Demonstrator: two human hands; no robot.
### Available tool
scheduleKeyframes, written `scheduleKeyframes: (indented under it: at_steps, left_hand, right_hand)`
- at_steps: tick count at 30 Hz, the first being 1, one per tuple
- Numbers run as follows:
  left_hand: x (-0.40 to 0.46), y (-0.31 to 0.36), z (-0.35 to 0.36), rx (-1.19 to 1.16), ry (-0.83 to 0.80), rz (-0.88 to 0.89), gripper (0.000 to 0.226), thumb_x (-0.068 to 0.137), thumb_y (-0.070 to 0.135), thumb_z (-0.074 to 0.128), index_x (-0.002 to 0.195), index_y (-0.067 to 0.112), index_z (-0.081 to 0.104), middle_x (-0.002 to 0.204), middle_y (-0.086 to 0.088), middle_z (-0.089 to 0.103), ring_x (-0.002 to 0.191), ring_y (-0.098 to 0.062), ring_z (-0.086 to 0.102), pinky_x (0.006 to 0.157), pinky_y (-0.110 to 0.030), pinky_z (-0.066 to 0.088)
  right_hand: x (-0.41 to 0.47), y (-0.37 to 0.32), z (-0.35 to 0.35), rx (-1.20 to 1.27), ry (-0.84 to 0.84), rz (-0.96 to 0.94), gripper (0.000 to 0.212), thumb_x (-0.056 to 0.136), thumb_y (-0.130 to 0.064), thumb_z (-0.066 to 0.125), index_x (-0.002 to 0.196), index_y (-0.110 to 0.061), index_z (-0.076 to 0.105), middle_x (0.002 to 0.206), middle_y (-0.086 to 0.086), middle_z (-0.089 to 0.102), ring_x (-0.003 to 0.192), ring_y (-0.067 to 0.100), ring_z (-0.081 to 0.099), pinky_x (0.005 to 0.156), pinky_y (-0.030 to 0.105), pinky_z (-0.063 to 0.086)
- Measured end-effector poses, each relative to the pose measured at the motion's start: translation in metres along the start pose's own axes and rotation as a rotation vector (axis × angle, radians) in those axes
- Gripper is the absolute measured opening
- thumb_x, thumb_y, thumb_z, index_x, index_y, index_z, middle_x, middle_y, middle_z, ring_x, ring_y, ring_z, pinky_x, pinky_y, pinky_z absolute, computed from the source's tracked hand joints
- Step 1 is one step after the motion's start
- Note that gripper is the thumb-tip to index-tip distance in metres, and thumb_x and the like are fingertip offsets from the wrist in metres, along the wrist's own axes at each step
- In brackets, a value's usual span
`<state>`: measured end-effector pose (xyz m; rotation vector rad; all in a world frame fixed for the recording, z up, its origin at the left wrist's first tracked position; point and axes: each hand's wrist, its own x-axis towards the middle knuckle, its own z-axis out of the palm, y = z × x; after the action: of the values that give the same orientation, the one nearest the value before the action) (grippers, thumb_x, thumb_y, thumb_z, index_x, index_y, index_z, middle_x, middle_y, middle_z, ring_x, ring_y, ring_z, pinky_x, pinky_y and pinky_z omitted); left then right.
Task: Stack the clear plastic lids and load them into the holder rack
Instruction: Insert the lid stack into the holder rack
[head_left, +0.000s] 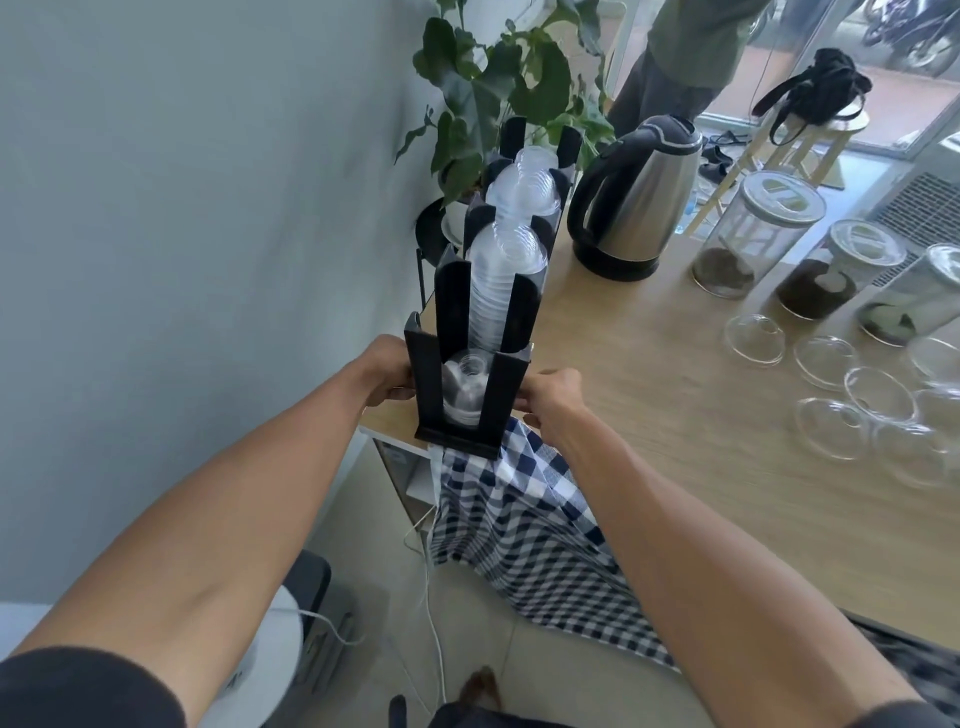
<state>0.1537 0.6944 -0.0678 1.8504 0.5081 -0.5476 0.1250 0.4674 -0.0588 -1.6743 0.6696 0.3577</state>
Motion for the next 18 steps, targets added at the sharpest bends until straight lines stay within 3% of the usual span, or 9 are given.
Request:
scheduleKeyframes:
  at_steps: [6, 9, 12, 14, 16, 18]
  left_hand:
    - [-0.026, 0.006, 0.004, -0.078, 0.081, 0.058, 0.011, 0.092, 0.010, 0.063, 0.095, 0.003, 0.071, 0.086, -0.013, 0.068, 0.076, -0.022, 0.062, 0.076, -0.038, 0.052]
    - [-0.045, 0.003, 0.005, -0.095, 0.181, 0.097, 0.008, 0.088, 0.007, 0.059, 0.084, 0.005, 0.064, 0.080, -0.014, 0.062, 0.068, -0.024, 0.059, 0.062, -0.032, 0.040]
    - [-0.068, -0.008, 0.009, 0.063, 0.335, 0.101, 0.013, 0.086, 0.011, 0.058, 0.077, 0.011, 0.066, 0.078, -0.010, 0.061, 0.079, -0.026, 0.056, 0.063, -0.029, 0.037]
    - [-0.087, -0.017, 0.018, 0.186, 0.394, 0.099, 0.022, 0.093, 0.010, 0.057, 0.106, 0.010, 0.075, 0.107, -0.009, 0.071, 0.104, -0.030, 0.063, 0.079, -0.027, 0.042]
    - [-0.108, -0.025, 0.032, 0.262, 0.426, 0.087, 0.046, 0.095, 0.013, 0.056, 0.140, 0.009, 0.061, 0.142, -0.010, 0.061, 0.131, -0.031, 0.056, 0.096, -0.028, 0.041]
    - [-0.128, -0.032, 0.048, 0.327, 0.404, 0.079, 0.056, 0.094, 0.015, 0.053, 0.150, 0.011, 0.050, 0.152, -0.013, 0.053, 0.136, -0.034, 0.052, 0.104, -0.032, 0.042]
  right_hand:
    - [-0.004, 0.009, -0.010, -0.062, -0.044, -0.060, 0.013, 0.086, -0.017, 0.072, 0.084, -0.005, 0.066, 0.073, 0.010, 0.061, 0.067, 0.024, 0.049, 0.058, 0.035, 0.040]
    - [-0.017, 0.015, -0.020, -0.213, -0.054, -0.205, 0.018, 0.096, -0.013, 0.062, 0.092, 0.002, 0.071, 0.076, 0.011, 0.063, 0.066, 0.025, 0.054, 0.058, 0.039, 0.048]
    - [-0.030, 0.026, -0.036, -0.360, -0.069, -0.337, 0.020, 0.101, -0.009, 0.056, 0.102, 0.000, 0.073, 0.098, 0.014, 0.075, 0.085, 0.030, 0.069, 0.081, 0.044, 0.060]
    - [-0.036, 0.035, -0.049, -0.466, -0.101, -0.400, 0.029, 0.102, -0.010, 0.053, 0.123, 0.003, 0.068, 0.124, 0.019, 0.072, 0.109, 0.031, 0.069, 0.095, 0.043, 0.056]
    - [-0.042, 0.047, -0.064, -0.567, -0.148, -0.453, 0.045, 0.104, -0.018, 0.053, 0.146, -0.001, 0.053, 0.145, 0.016, 0.061, 0.124, 0.030, 0.063, 0.103, 0.038, 0.050]
    - [-0.047, 0.057, -0.078, -0.676, -0.175, -0.513, 0.056, 0.105, -0.029, 0.053, 0.155, -0.006, 0.043, 0.156, 0.013, 0.050, 0.130, 0.029, 0.059, 0.109, 0.041, 0.047]
